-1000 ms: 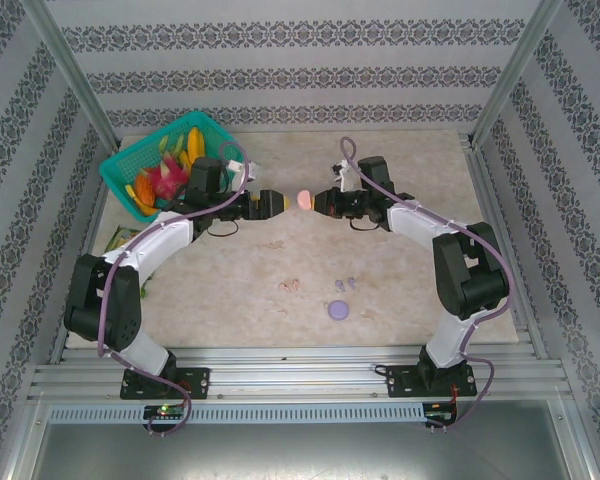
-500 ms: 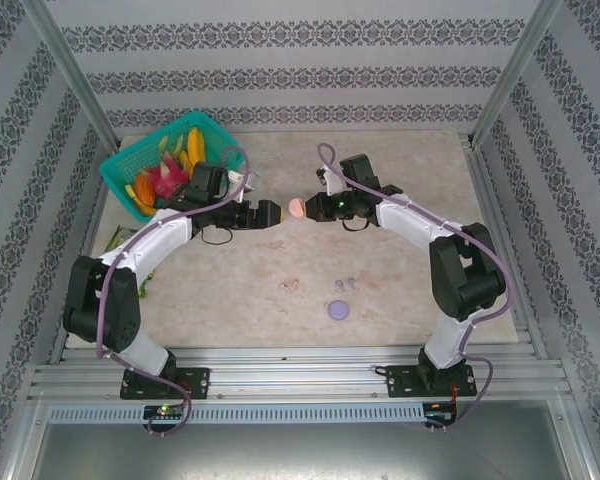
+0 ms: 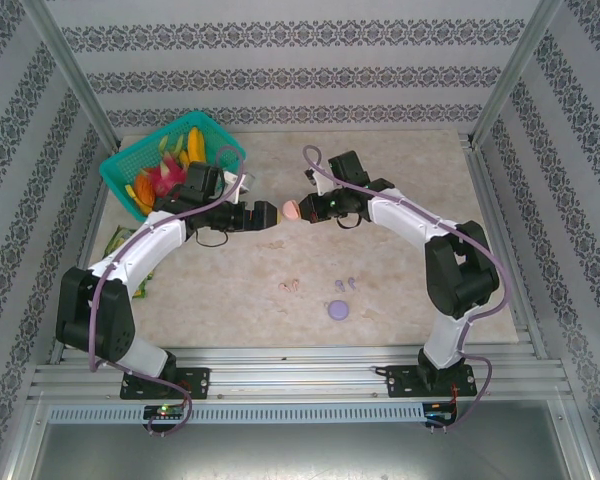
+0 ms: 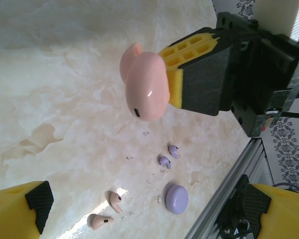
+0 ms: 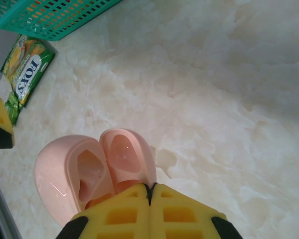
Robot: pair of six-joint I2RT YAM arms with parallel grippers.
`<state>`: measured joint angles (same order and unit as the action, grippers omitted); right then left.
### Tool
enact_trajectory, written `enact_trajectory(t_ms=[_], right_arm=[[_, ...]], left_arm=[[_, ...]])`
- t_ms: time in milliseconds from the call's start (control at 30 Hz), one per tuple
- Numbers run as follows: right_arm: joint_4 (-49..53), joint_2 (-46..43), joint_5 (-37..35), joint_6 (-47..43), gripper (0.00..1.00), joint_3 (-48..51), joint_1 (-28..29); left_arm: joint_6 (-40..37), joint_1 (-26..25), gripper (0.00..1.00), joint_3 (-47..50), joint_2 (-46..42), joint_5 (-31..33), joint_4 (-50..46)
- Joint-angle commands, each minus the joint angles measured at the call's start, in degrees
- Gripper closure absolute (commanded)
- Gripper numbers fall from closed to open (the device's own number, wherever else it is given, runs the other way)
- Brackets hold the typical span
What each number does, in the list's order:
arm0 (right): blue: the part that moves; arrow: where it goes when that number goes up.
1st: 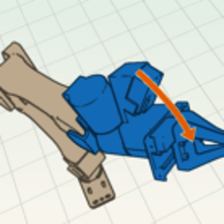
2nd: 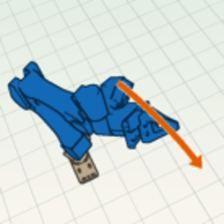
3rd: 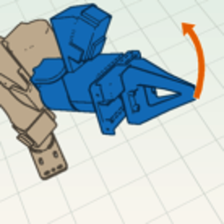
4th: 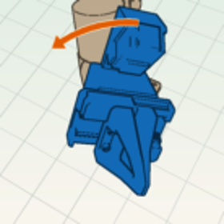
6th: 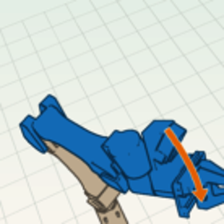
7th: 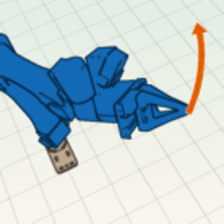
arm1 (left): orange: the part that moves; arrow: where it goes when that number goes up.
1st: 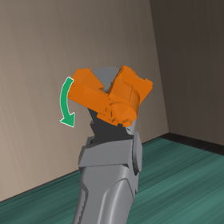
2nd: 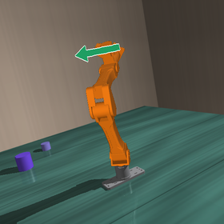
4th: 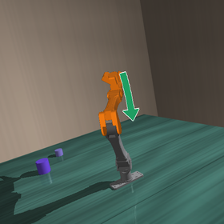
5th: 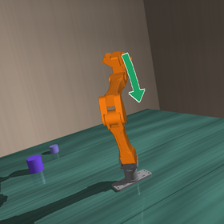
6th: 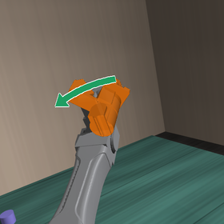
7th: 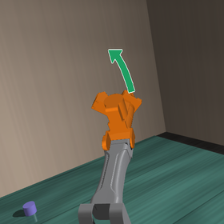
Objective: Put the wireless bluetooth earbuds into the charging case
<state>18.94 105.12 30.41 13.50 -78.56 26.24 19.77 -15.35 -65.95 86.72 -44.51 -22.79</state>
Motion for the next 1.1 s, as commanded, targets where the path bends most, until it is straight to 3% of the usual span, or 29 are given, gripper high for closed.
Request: enact_trajectory(t_ms=[0,433,800,1067], right_arm=[[1.01,1.70,-1.49,-1.35,1.00,-2.02,1.00],[2.21,2.19,-7.13,-3.70,1.00,-3.12,2.33],[5.41,3.60,-11.82,-6.95,1.00,-5.95,2.41],[5.38,3.41,-14.83,-8.68,1.00,-6.89,4.32]], left_arm=[[-1.98,0.58,0.00,-4.05,1.65,-0.58,-3.84],[-7.54,0.51,0.00,-12.21,11.90,-4.88,-7.35],[-15.07,1.83,0.00,-25.47,21.90,-10.82,-15.51],[-16.84,2.85,0.00,-28.35,23.59,-14.00,-17.60]])
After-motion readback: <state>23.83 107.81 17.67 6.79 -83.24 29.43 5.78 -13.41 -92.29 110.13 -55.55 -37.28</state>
